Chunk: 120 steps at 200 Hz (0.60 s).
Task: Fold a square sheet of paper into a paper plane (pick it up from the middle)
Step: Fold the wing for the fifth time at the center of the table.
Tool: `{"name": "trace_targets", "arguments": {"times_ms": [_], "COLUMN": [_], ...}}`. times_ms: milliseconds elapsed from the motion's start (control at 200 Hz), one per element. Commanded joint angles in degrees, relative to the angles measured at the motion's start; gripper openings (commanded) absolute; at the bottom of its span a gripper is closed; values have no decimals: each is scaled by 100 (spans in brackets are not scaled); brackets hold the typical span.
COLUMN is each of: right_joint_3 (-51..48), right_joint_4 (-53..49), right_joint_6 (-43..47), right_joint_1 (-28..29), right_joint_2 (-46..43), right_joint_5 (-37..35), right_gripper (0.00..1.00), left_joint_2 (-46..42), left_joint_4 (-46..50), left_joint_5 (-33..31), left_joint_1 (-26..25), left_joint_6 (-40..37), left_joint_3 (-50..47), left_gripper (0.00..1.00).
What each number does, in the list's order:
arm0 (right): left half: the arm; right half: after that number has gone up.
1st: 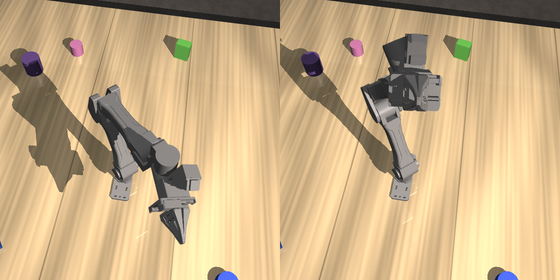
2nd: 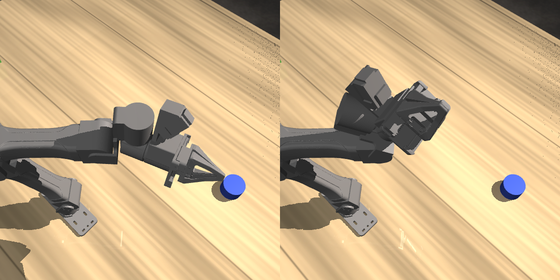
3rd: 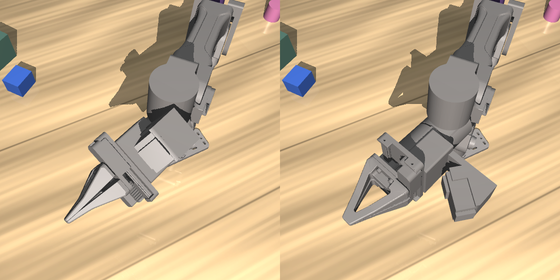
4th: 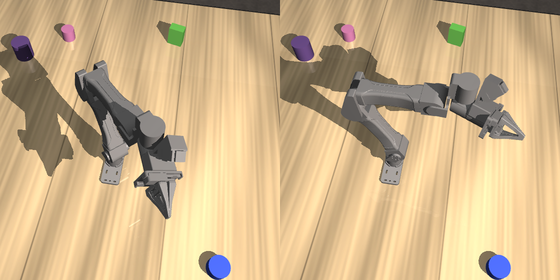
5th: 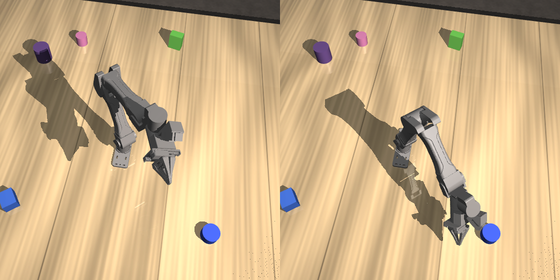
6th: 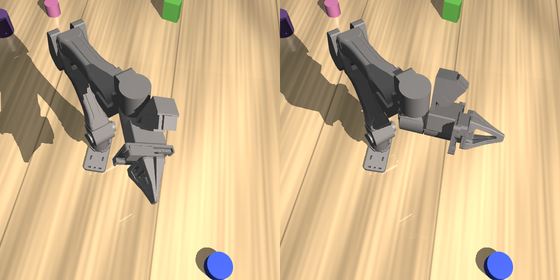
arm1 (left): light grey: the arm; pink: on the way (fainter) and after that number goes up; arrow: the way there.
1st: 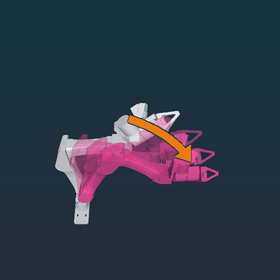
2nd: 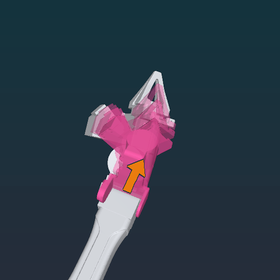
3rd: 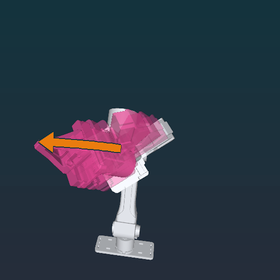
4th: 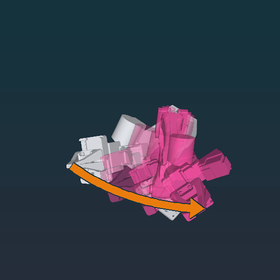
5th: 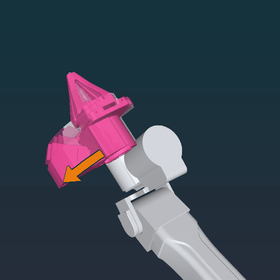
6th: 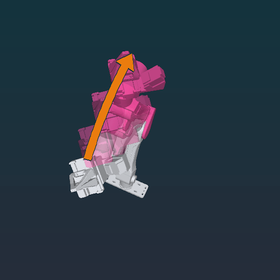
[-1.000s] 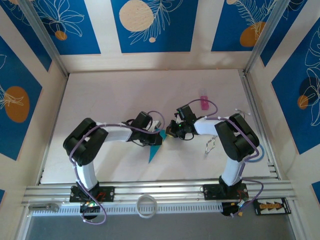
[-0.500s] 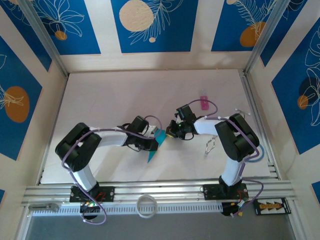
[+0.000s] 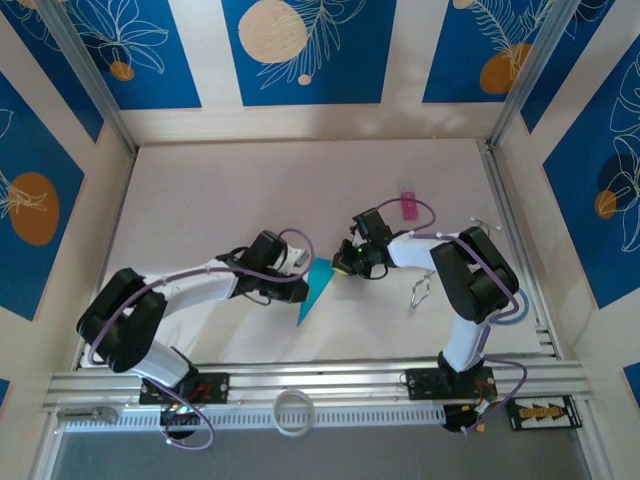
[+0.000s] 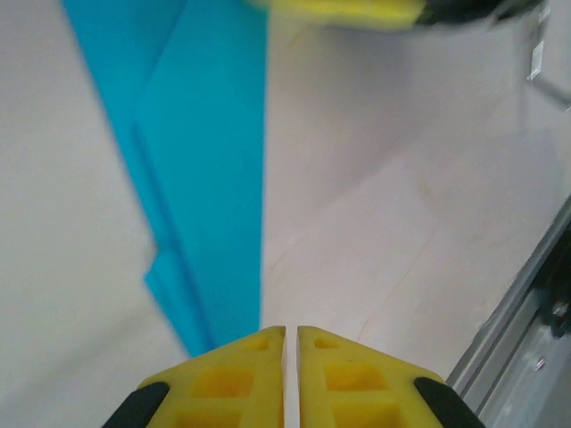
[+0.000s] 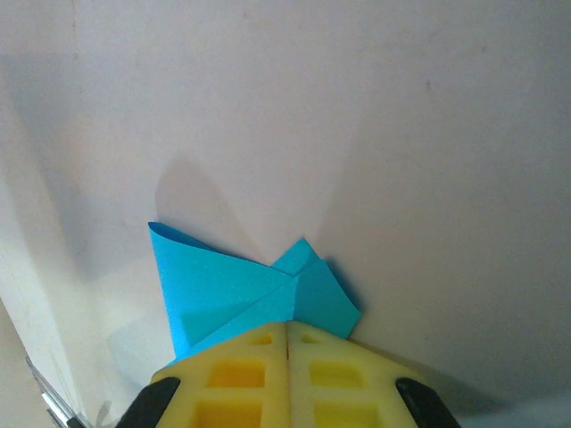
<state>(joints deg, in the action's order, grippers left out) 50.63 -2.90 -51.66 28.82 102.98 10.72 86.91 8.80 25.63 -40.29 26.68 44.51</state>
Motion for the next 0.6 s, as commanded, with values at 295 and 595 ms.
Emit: {"name": "trace_targets", "arguments": {"times_ms": [295, 595], "right_joint_3": [-92, -114], "right_joint_4": [-766, -722], "right_joint_6": [127, 127], "right_joint_1": [-78, -95], "right_joint_2": [302, 345], "right_joint_5": [-323, -316], "right_gripper": [0, 0], "left_joint_2": [1404, 1488], "left_joint_4": [-246, 377], "left_joint_5": [560, 179], "left_joint_1": [-203, -426], "left_joint_6": [63, -301], "left_joint_3": [918, 531], "left_gripper": [12, 10]}}
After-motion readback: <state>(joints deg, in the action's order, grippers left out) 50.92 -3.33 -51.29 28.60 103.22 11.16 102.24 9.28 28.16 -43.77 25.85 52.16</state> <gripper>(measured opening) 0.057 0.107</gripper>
